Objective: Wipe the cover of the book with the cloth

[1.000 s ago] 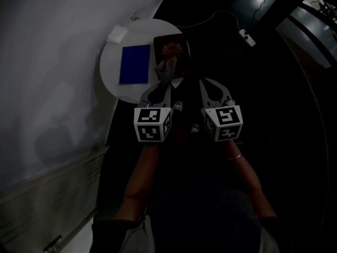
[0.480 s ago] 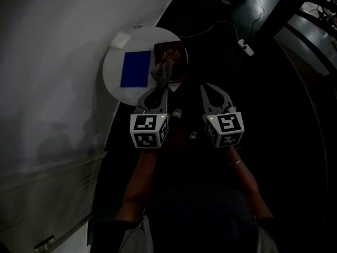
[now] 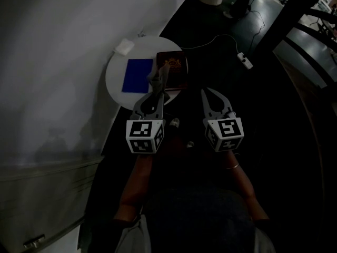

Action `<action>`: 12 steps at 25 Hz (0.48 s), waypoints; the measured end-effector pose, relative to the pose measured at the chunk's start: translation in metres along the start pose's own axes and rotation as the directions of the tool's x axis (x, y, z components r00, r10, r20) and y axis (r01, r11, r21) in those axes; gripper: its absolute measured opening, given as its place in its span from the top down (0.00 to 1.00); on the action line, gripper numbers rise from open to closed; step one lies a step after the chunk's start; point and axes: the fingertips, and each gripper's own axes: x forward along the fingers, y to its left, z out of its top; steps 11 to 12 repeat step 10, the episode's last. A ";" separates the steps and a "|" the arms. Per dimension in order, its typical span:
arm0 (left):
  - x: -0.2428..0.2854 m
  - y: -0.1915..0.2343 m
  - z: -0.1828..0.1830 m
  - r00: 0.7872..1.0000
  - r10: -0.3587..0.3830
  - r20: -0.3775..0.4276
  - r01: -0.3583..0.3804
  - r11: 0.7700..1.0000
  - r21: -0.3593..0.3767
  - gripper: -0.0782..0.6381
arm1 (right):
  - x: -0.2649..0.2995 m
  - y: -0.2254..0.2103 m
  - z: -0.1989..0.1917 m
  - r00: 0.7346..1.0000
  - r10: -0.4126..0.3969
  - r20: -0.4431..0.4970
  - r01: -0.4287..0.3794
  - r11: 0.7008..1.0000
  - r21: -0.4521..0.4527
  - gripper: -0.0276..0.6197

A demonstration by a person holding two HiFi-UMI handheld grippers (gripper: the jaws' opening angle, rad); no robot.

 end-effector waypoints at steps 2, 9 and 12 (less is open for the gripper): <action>-0.001 0.001 0.002 1.000 0.005 0.010 -0.005 1.000 0.003 0.84 | -0.001 -0.003 0.002 1.000 -0.006 0.013 0.006 1.000 0.001 0.91; -0.003 0.008 0.008 0.999 0.012 0.038 -0.013 1.000 0.004 0.84 | -0.003 -0.007 0.008 0.999 -0.019 0.047 0.018 1.000 0.008 0.91; -0.003 0.009 0.009 0.999 0.013 0.042 -0.013 1.000 0.005 0.84 | -0.003 -0.007 0.009 0.999 -0.019 0.050 0.019 1.000 0.007 0.91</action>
